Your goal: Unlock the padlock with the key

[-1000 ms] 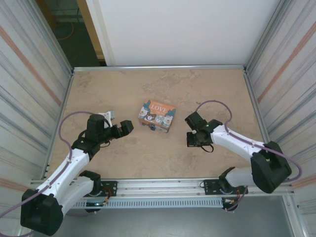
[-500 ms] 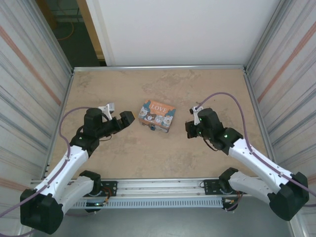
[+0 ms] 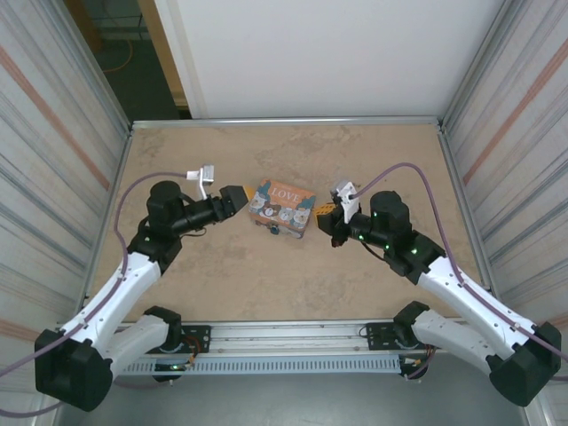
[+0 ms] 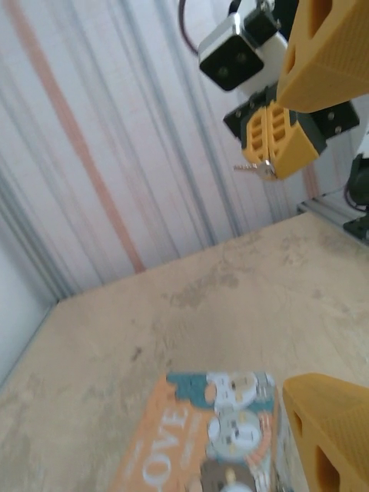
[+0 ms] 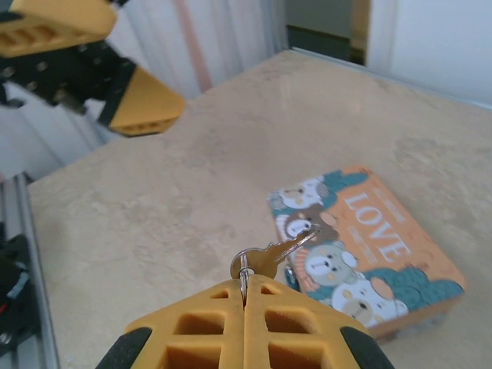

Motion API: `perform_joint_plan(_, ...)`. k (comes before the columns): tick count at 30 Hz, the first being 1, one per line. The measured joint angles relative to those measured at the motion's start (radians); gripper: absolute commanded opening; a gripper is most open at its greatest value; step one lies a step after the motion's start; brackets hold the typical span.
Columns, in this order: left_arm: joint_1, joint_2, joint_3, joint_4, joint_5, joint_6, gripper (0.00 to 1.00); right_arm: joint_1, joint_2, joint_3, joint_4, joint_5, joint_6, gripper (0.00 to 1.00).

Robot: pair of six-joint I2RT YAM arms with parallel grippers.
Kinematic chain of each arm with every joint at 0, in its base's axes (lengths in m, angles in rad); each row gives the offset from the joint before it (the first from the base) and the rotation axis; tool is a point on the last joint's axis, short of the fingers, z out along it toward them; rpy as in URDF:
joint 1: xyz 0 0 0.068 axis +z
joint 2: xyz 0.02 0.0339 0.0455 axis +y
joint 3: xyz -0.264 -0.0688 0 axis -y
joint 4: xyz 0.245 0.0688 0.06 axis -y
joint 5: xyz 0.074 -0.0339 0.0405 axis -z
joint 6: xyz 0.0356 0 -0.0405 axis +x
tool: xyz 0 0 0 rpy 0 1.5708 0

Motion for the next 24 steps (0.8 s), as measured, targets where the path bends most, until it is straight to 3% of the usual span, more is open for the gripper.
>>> perform_joint_plan(9,-0.112,0.088,0.173,-0.021,0.096,0.089,0.67,0.106,0.068,0.155,-0.084,-0.035,-0.192,0.00)
perform_joint_plan(24,-0.203,0.185,0.262,-0.237,0.113,0.246,0.54,0.242,0.185,0.322,-0.349,0.183,-0.438,0.00)
